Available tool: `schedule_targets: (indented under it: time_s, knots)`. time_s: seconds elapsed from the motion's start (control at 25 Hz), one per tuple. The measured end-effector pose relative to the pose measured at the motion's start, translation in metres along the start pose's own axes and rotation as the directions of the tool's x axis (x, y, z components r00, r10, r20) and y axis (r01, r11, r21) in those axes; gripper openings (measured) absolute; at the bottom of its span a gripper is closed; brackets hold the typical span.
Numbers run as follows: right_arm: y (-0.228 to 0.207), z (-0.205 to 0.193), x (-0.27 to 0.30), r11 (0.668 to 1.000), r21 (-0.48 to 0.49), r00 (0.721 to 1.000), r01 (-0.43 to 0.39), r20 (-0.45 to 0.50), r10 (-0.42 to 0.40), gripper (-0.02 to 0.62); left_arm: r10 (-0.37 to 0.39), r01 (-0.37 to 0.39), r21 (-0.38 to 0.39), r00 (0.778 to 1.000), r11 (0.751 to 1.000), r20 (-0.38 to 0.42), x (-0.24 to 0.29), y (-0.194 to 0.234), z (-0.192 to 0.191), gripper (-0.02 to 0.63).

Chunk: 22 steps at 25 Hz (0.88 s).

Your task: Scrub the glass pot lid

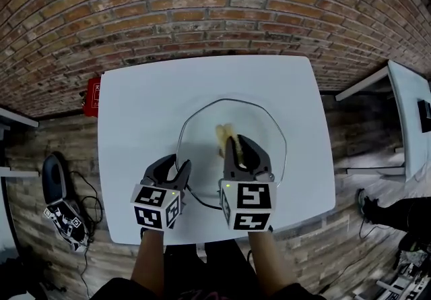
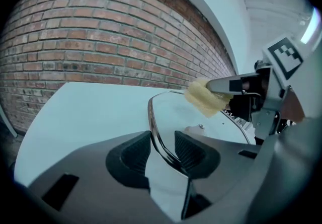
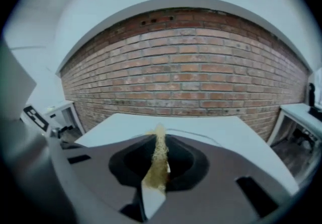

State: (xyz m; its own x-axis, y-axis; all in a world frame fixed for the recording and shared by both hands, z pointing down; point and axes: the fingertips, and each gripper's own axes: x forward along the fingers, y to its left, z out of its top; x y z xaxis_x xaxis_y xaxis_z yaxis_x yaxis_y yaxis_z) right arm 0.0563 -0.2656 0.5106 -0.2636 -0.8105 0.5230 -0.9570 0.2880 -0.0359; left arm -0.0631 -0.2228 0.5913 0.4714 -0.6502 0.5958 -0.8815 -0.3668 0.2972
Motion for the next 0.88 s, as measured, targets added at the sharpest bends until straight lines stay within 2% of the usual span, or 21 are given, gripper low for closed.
schedule_targets:
  time_s: [0.04,0.12,0.36,0.64,0.88]
  knots:
    - [0.022,-0.003,0.002,0.998,-0.009,0.998,-0.054,-0.01,0.054,0.057,-0.001,0.001,0.0,1.0,1.0,-0.001,0.0,0.0,0.0,0.152]
    - [0.048,-0.013,0.007,0.993,-0.021,0.993,-0.112,-0.034,0.112,0.057,-0.003,0.003,0.001,1.0,1.0,-0.003,0.0,-0.001,0.0,0.152]
    - [0.061,-0.035,0.011,0.989,-0.032,0.986,-0.144,-0.087,0.14,0.057,-0.001,0.001,-0.006,1.0,1.0,0.003,-0.001,0.0,-0.001,0.152]
    - [0.039,-0.044,0.012,0.993,-0.051,0.989,-0.104,-0.111,0.098,0.057,0.003,-0.003,0.003,1.0,1.0,-0.002,-0.001,0.001,0.0,0.152]
    - [-0.027,-0.055,0.002,0.996,-0.082,0.987,0.04,-0.151,-0.052,0.058,0.005,-0.005,0.013,1.0,1.0,-0.006,0.001,-0.001,0.0,0.152]
